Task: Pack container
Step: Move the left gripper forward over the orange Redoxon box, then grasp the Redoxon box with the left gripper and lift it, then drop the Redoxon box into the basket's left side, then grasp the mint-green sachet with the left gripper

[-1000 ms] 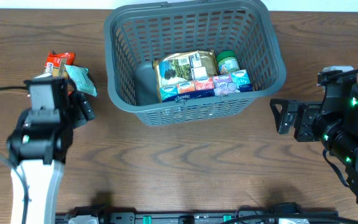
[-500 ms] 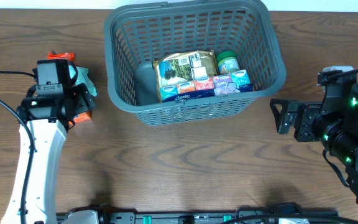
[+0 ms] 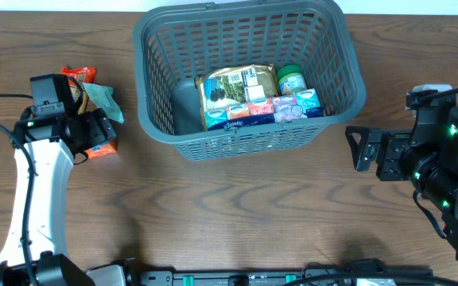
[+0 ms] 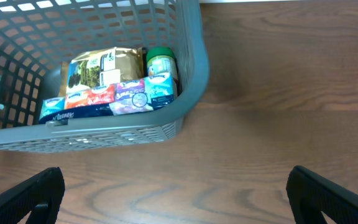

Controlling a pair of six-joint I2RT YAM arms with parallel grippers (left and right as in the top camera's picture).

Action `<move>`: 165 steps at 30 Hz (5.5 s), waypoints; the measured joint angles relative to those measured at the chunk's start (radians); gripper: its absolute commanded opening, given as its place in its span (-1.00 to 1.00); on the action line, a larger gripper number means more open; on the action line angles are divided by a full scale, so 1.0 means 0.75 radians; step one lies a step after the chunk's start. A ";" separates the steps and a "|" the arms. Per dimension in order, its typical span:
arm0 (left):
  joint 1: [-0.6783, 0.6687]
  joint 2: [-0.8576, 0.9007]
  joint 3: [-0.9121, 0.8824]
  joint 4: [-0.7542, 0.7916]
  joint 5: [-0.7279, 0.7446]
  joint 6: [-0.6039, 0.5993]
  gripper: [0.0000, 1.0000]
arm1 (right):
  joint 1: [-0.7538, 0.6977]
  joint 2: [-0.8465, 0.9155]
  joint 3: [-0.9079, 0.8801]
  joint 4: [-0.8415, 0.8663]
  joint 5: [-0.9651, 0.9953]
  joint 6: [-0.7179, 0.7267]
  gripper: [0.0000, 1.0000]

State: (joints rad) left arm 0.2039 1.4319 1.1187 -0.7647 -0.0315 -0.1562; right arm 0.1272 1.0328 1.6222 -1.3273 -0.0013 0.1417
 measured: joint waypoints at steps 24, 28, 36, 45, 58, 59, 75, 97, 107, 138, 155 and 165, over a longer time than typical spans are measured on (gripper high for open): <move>0.000 0.200 0.000 0.125 0.080 0.010 0.96 | 0.000 0.000 0.000 0.000 0.000 0.000 0.99; 0.000 0.200 0.000 0.126 0.061 0.014 0.71 | 0.000 0.000 0.000 0.000 0.000 0.000 0.98; 0.000 0.200 0.000 0.122 0.036 0.031 0.36 | 0.000 0.000 0.000 0.000 0.000 0.000 0.99; 0.000 0.200 0.001 0.112 0.034 0.030 0.15 | 0.000 0.000 0.000 0.000 0.000 0.000 0.98; -0.003 0.058 0.331 -0.117 0.033 0.031 0.07 | 0.000 0.000 0.000 -0.001 0.000 0.000 0.99; -0.005 0.021 0.378 -0.127 0.033 0.031 0.07 | 0.000 0.000 0.000 -0.001 0.000 0.000 0.99; -0.608 -0.280 0.930 -0.183 0.113 0.178 0.08 | 0.000 0.000 0.000 -0.001 0.000 0.001 0.98; -0.747 0.221 0.937 -0.536 0.164 0.825 0.10 | 0.000 0.000 0.000 -0.001 0.000 0.001 0.98; -0.747 0.224 1.063 -0.540 0.135 0.849 0.97 | 0.000 0.000 0.000 -0.001 0.000 0.001 0.98; 0.161 0.335 0.840 -0.332 0.379 0.101 0.97 | -0.001 0.002 0.000 0.000 0.000 0.001 0.98; 0.120 0.922 0.810 -0.139 0.496 0.068 0.97 | -0.001 0.002 0.000 -0.001 0.000 0.001 0.98; 0.078 1.036 0.810 -0.061 0.395 0.036 0.49 | -0.001 0.002 0.000 -0.001 0.000 0.001 0.99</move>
State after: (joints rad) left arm 0.2626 2.2089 1.7264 -0.8104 0.2646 -0.1291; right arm 0.1268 1.0340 1.6222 -1.3277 -0.0013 0.1421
